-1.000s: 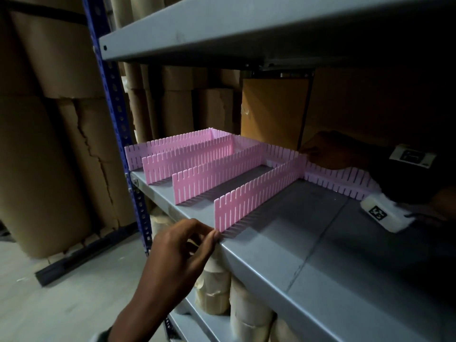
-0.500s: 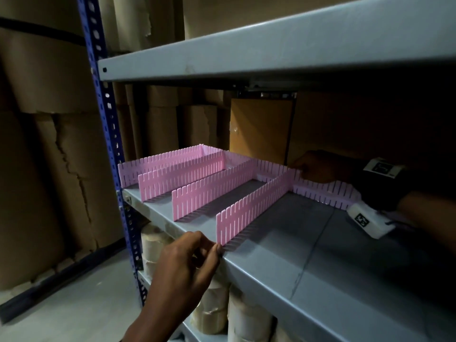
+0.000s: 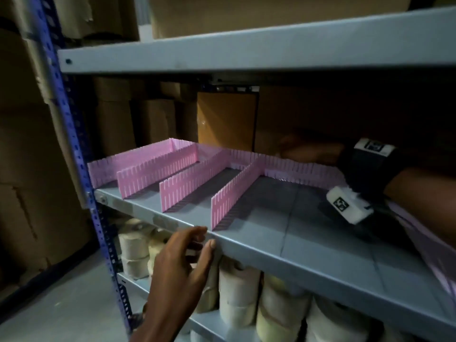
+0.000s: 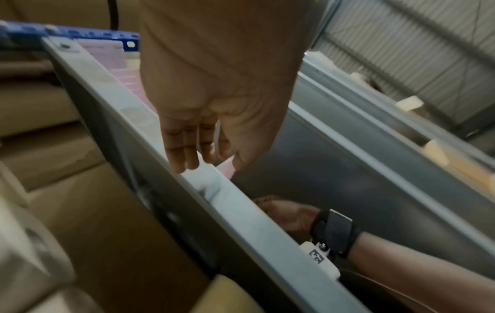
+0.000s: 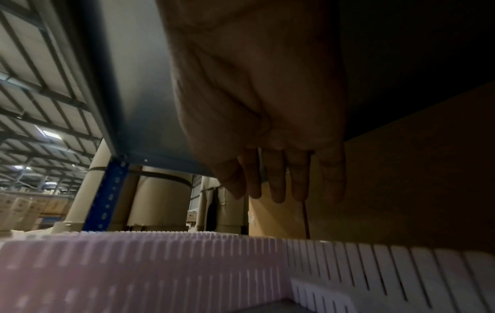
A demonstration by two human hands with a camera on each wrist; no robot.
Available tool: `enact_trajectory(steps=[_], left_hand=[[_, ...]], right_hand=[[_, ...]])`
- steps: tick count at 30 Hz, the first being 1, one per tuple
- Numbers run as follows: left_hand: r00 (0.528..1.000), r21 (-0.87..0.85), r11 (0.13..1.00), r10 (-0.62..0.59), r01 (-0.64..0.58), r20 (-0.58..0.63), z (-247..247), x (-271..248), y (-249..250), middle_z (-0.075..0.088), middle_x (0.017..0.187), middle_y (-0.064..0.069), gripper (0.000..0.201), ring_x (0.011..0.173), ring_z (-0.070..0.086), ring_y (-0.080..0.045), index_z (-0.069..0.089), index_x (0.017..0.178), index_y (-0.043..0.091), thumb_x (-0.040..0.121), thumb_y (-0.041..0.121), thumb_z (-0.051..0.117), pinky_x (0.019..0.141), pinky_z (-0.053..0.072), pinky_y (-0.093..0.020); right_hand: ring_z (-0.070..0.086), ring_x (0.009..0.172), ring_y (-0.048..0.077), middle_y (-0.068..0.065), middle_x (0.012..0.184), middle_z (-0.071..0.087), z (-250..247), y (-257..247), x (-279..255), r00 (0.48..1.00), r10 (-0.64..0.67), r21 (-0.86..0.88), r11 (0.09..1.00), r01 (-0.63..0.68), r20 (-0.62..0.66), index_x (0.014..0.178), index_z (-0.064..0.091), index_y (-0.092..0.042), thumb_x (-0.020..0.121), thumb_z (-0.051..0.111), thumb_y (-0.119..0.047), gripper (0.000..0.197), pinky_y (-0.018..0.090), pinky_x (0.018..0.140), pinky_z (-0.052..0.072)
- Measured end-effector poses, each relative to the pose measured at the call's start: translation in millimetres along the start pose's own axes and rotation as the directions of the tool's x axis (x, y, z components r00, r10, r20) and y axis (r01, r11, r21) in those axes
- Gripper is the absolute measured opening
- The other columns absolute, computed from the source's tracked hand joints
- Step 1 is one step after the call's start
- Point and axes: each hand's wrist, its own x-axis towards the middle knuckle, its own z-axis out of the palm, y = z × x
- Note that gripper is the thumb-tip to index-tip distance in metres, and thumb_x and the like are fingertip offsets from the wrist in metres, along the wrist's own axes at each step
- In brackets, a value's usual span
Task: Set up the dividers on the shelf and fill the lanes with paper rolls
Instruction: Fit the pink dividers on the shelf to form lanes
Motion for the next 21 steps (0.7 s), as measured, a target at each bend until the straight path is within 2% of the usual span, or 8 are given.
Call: enact_trajectory(steps=[1, 3, 7, 9, 12, 15, 18, 21], left_hand=[[1.0, -0.024, 1.0, 0.019, -0.02, -0.013, 0, -5, 2, 0.07, 0.094, 0.012, 0.02, 0.084, 0.07, -0.005, 0.071, 0.103, 0.024, 0.086, 0.036, 0.07, 0.068, 0.057, -0.021], [0.998, -0.079, 0.995, 0.059, -0.059, -0.011, 6, -15, 11, 0.071, 0.094, 0.012, 0.015, 0.083, 0.07, -0.005, 0.071, 0.101, 0.026, 0.092, 0.037, 0.071, 0.067, 0.055, -0.017], [0.988, -0.212, 0.97, 0.139, -0.123, 0.063, 39, -36, 39, 0.07, 0.09, 0.016, 0.018, 0.075, 0.069, -0.001, 0.072, 0.094, 0.026, 0.09, 0.041, 0.063, 0.065, 0.054, -0.019], [0.968, -0.274, 0.948, 0.208, -0.163, 0.143, 59, -47, 57, 0.069, 0.084, 0.014, 0.016, 0.073, 0.068, -0.001, 0.071, 0.09, 0.024, 0.092, 0.037, 0.062, 0.065, 0.055, -0.025], [0.917, -0.327, 0.916, 0.317, -0.232, 0.24, 82, -65, 79, 0.066, 0.08, 0.015, 0.015, 0.074, 0.066, 0.0, 0.071, 0.085, 0.023, 0.093, 0.034, 0.062, 0.066, 0.052, -0.026], [0.868, -0.348, 0.888, 0.405, -0.3, 0.288, 101, -82, 98, 0.067, 0.083, 0.015, 0.014, 0.078, 0.068, -0.005, 0.072, 0.087, 0.023, 0.092, 0.034, 0.064, 0.068, 0.054, -0.029], [0.822, -0.328, 0.859, 0.489, -0.394, 0.291, 117, -90, 115, 0.07, 0.088, 0.014, 0.016, 0.082, 0.069, -0.008, 0.074, 0.093, 0.023, 0.091, 0.036, 0.065, 0.071, 0.055, -0.027], [0.757, -0.279, 0.823, 0.566, -0.495, 0.327, 136, -90, 130, 0.071, 0.096, 0.011, 0.022, 0.091, 0.069, -0.01, 0.075, 0.098, 0.023, 0.092, 0.041, 0.064, 0.079, 0.055, -0.026]], right_hand=[[0.058, 0.1, 0.029, 0.003, 0.095, 0.062, -5, -1, -12, 1.0, 0.007, 0.031, 1.0, -0.007, -0.003, 0.1, 0.065, -0.017, 0.099, 0.054, -0.023, 0.013, 0.04, 0.093, 0.046], [0.054, 0.08, 0.014, -0.01, 0.082, 0.056, -15, -2, -42, 1.0, 0.018, 0.011, 1.0, -0.018, -0.018, 0.078, 0.058, -0.031, 0.097, 0.058, -0.032, 0.019, 0.032, 0.08, 0.043], [0.057, 0.078, -0.007, -0.02, 0.088, 0.065, -36, 4, -118, 0.994, 0.109, -0.001, 0.994, -0.109, -0.018, 0.088, 0.067, -0.036, 0.094, 0.062, -0.03, 0.01, 0.016, 0.069, 0.043], [0.059, 0.081, -0.006, -0.019, 0.092, 0.067, -45, 13, -153, 0.984, 0.176, -0.031, 0.984, -0.177, -0.042, 0.102, 0.071, -0.031, 0.093, 0.064, -0.022, 0.014, 0.015, 0.071, 0.046], [0.063, 0.087, 0.012, -0.001, 0.096, 0.072, -47, 35, -197, 0.958, 0.281, -0.011, 0.959, -0.282, -0.049, 0.101, 0.074, -0.014, 0.093, 0.063, -0.01, 0.014, 0.029, 0.082, 0.051], [0.06, 0.076, 0.01, 0.004, 0.089, 0.07, -44, 59, -235, 0.925, 0.379, 0.022, 0.925, -0.379, -0.022, 0.091, 0.072, -0.017, 0.092, 0.06, -0.003, 0.018, 0.025, 0.07, 0.047], [0.051, 0.047, 0.001, -0.003, 0.07, 0.064, -40, 83, -264, 0.865, 0.502, 0.012, 0.865, -0.502, 0.022, 0.089, 0.071, -0.02, 0.095, 0.06, -0.014, 0.013, 0.015, 0.047, 0.041], [0.055, 0.057, -0.005, -0.018, 0.064, 0.063, -32, 101, -285, 0.864, 0.503, -0.001, 0.864, -0.503, 0.012, 0.079, 0.07, -0.025, 0.094, 0.062, -0.022, 0.018, 0.022, 0.066, 0.046]])
